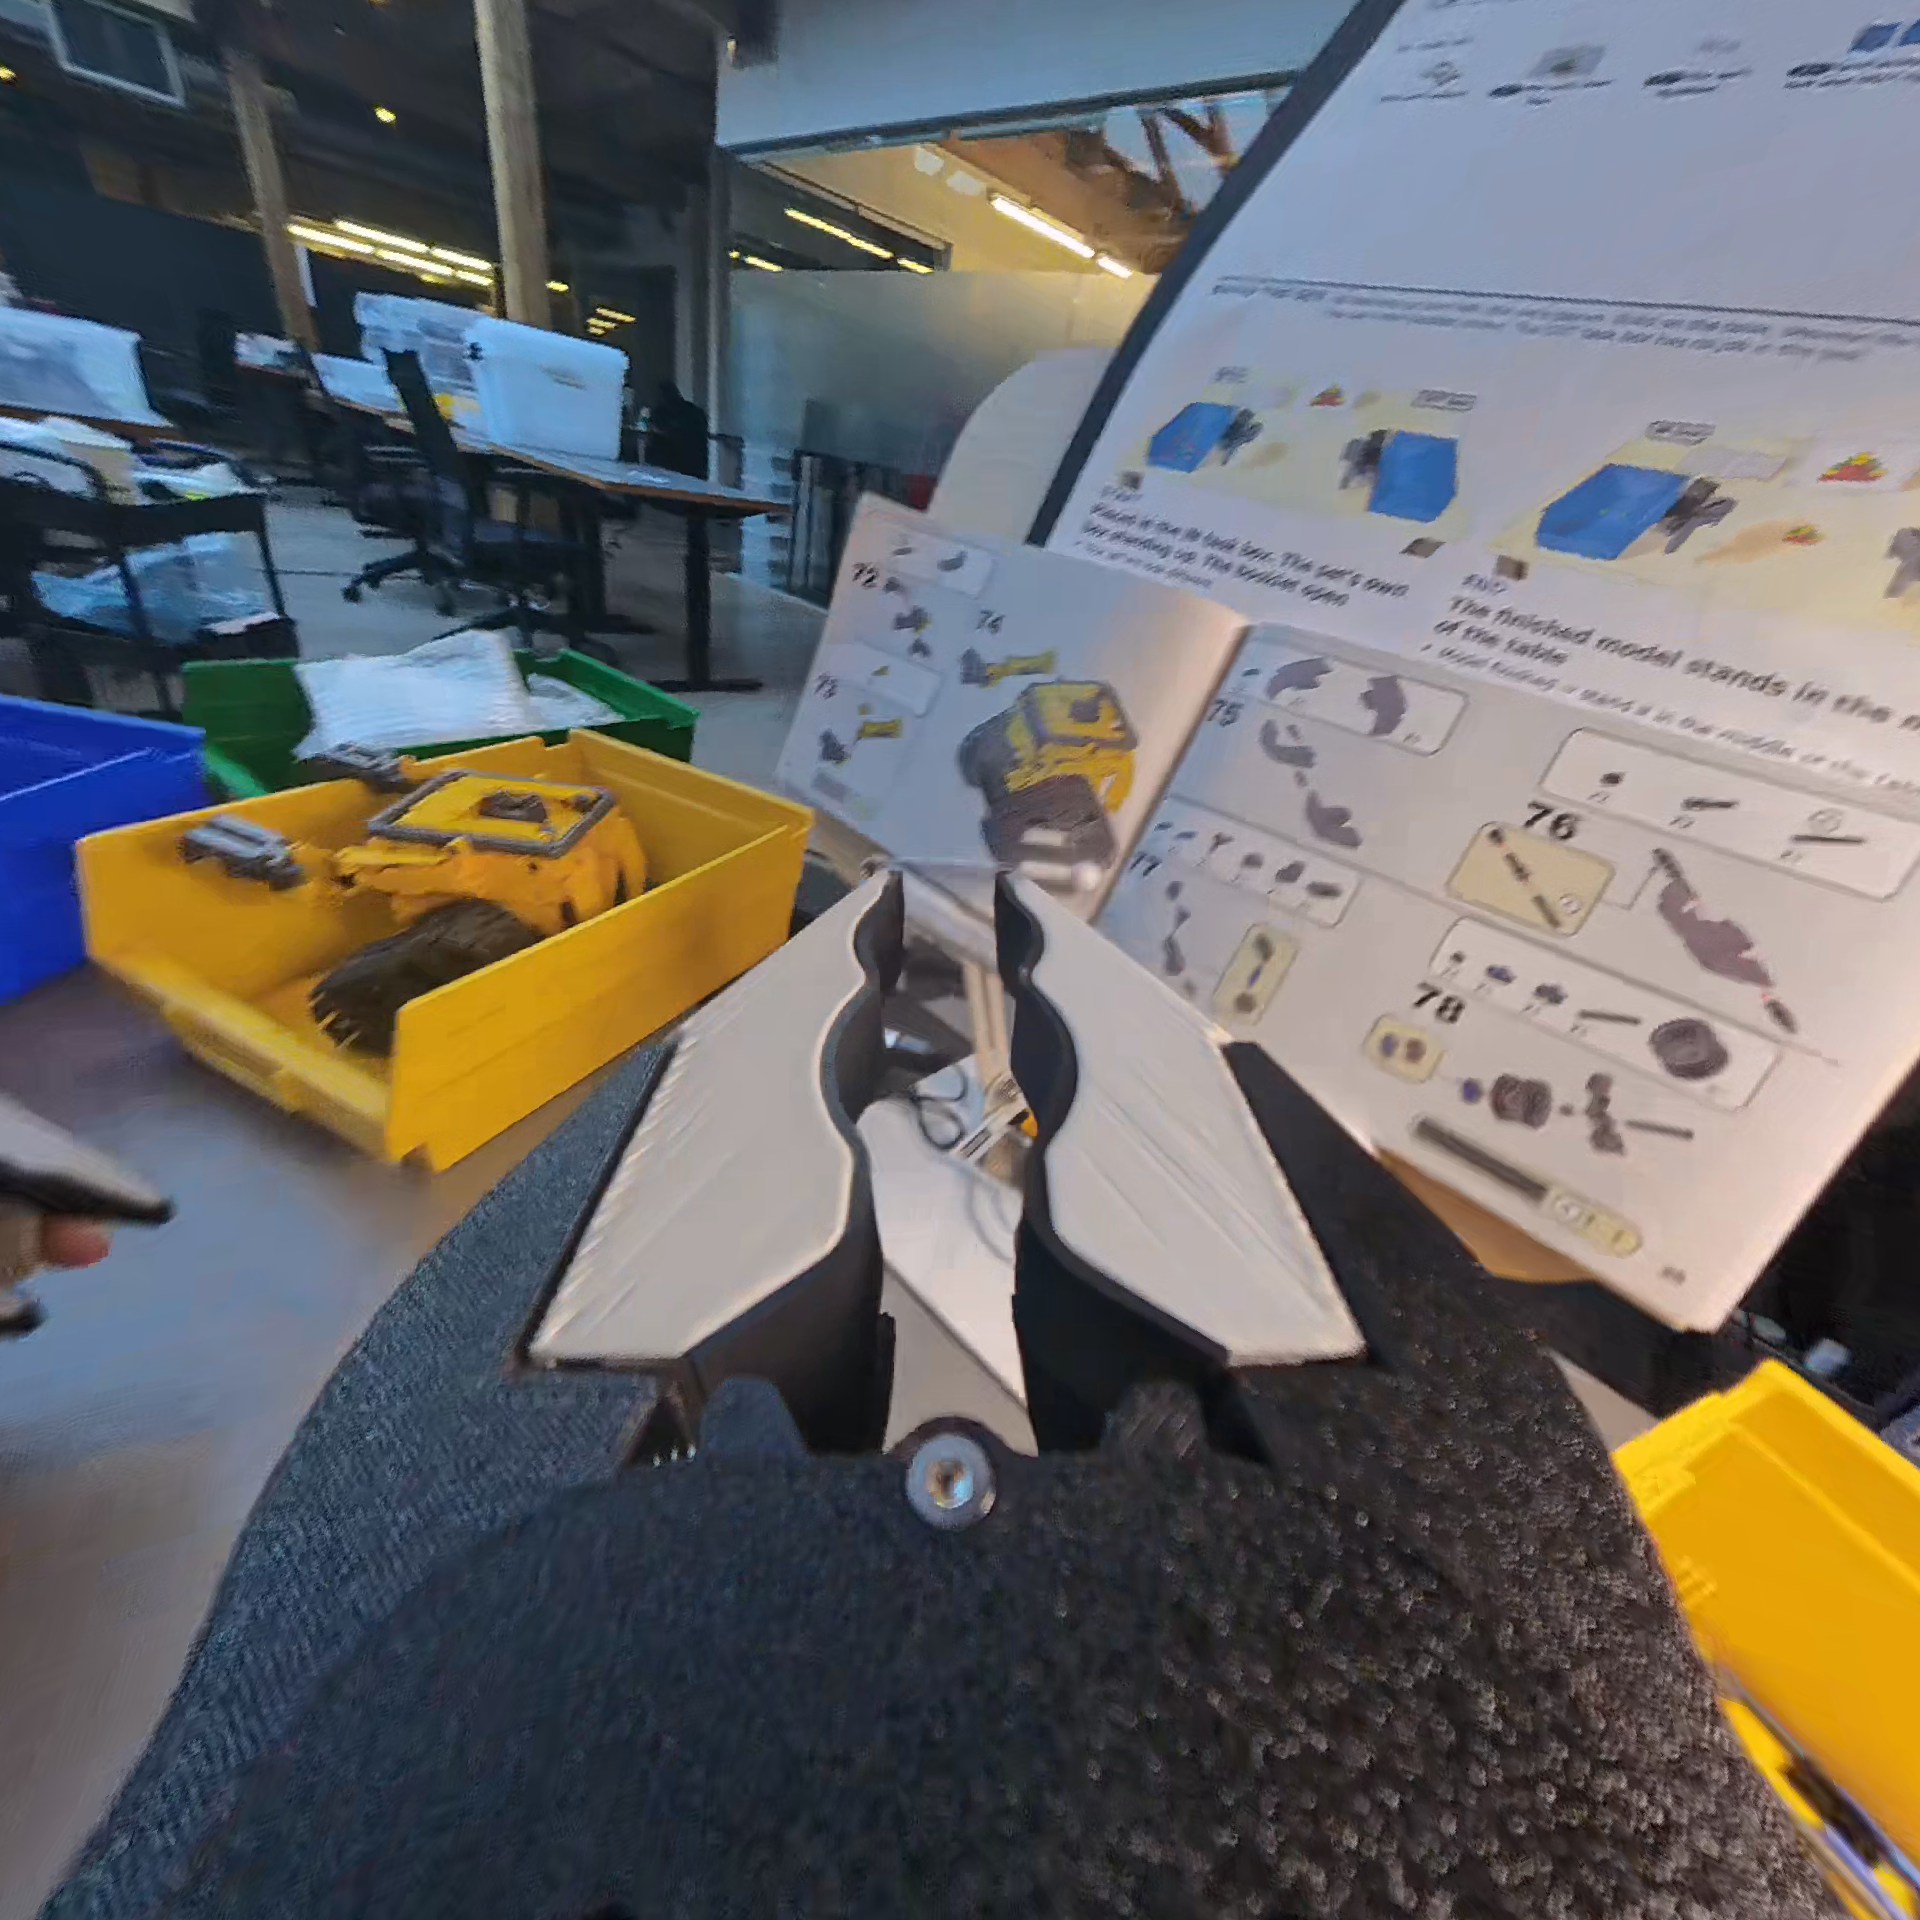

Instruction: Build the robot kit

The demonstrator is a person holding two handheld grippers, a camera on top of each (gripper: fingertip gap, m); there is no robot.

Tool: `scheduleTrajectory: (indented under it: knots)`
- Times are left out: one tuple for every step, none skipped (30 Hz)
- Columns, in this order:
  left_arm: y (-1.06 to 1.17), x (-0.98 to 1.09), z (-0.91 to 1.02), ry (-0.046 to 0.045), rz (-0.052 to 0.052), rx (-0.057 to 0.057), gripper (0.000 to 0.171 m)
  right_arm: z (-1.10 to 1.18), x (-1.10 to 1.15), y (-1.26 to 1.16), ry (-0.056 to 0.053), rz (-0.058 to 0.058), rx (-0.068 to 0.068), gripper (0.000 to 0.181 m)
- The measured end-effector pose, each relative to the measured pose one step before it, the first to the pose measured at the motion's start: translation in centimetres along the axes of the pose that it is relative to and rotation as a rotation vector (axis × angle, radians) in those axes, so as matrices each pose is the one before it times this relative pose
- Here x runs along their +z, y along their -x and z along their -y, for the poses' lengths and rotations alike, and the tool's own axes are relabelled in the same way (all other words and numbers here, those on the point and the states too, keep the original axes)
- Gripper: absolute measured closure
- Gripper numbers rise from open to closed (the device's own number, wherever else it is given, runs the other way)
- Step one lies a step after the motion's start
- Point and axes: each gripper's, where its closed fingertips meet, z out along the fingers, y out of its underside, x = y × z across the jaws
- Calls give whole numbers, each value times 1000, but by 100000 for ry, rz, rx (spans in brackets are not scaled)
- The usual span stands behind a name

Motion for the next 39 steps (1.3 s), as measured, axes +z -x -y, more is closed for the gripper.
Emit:
scheduleTrajectory:
  knots:
    - [-111,-189,633,-1658,-47,1617,147,-724,-1274,1534,2025,3149,-502,164]
    - [-110,-287,1012,-2462,129,2342,148,-855,-1209,1524,2539,3043,-837,164]
    - [-81,-430,1579,-3710,-47,2612,149,-929,-1165,1415,2966,2616,-1214,164]
    - [91,-619,2174,-4425,173,2693,149,-916,-1131,1255,2824,1996,-1693,164]
    - [418,-794,2628,-4439,993,3159,148,-848,-1114,1058,2581,1413,-1849,164]
    - [899,-979,2772,-3063,2188,3434,147,-764,-1094,844,2318,846,-1767,164]
    - [1545,-1225,2635,-1113,4365,2895,146,-638,-1085,672,1985,664,-1492,164]
    - [2186,-1517,2323,210,6447,2472,145,-507,-1061,565,1504,828,-833,164]
    - [2714,-1750,1732,2135,7677,2081,143,-373,-1061,421,909,718,88,164]
    - [3073,-1794,874,4900,7815,1379,140,-250,-1047,291,245,369,857,164]
    - [3108,-1681,-117,7574,6345,1007,140,-231,-1010,278,-36,588,1299,164]
    - [2988,-1400,-1203,10024,4724,755,140,-298,-974,291,6,740,1446,164]
    - [2910,-992,-2349,12761,4392,-121,137,-417,-898,264,108,404,1325,164]
    - [2522,-466,-3480,16197,2986,-781,133,-533,-800,204,113,41,974,164]
    - [1697,108,-4252,18872,-172,-637,126,-659,-673,96,193,-585,1013,164]
    - [1034,630,-4085,17192,-1160,150,122,-712,-522,4,31,-1068,1429,164]
    - [347,960,-3278,12169,-1406,2473,125,-728,-354,5,-13,-619,1841,164]
    - [-241,1032,-2666,9529,-1595,5009,127,-673,-218,18,-128,-188,2236,164]
    - [-52,985,-2242,9419,1454,6196,127,-563,-101,-21,-192,-119,2423,164]
    - [165,857,-1758,8686,3513,6922,127,-450,-18,-16,121,199,2329,164]
    - [-211,734,-1145,6251,1134,6606,127,-298,20,56,348,765,1579,164]
    - [-437,592,-525,3557,-588,4414,128,-141,27,56,388,774,367,164]
    - [-336,443,-221,2424,-264,3054,128,-45,41,-12,511,186,-606,164]
    - [-266,322,-142,2460,54,3733,129,28,22,-14,513,-23,-1147,164]
    - [-167,283,-133,2610,582,3904,129,70,20,30,369,96,-1272,164]
    - [-167,285,-96,2361,278,3272,130,63,19,69,135,128,-1175,164]
    - [-273,317,-73,2168,-396,3112,130,15,21,82,-55,175,-970,164]
    - [-213,326,-82,1950,54,3449,131,-52,55,89,30,238,-581,164]
    - [-242,298,-142,2072,-116,3459,133,-132,78,73,259,157,-84,163]
    - [-245,309,-246,2545,-574,2747,134,-149,85,60,383,113,213,164]
    - [-152,300,-268,2380,-208,2294,137,-133,60,63,383,145,141,163]
    - [19,302,-215,1762,694,2400,146,-93,15,71,263,78,-162,163]
    - [106,260,-144,1131,1284,2410,163,-47,-7,41,125,-117,-527,164]
    - [157,146,-108,857,1372,1955,171,-55,-35,-10,41,-284,-714,164]
    - [188,-44,2,29,1117,1026,171,-43,-26,-43,90,-354,-476,164]
    - [66,-256,216,-1539,8,-131,171,-44,-28,-57,113,-240,-21,164]
    - [64,-429,327,-2373,-296,-1002,171,-14,-26,-44,-11,9,290,164]
    - [210,-540,267,-2180,642,-1160,171,9,-30,-34,-123,69,354,164]
    - [235,-608,113,-1502,661,-1294,171,24,-32,-49,-155,-44,238,164]
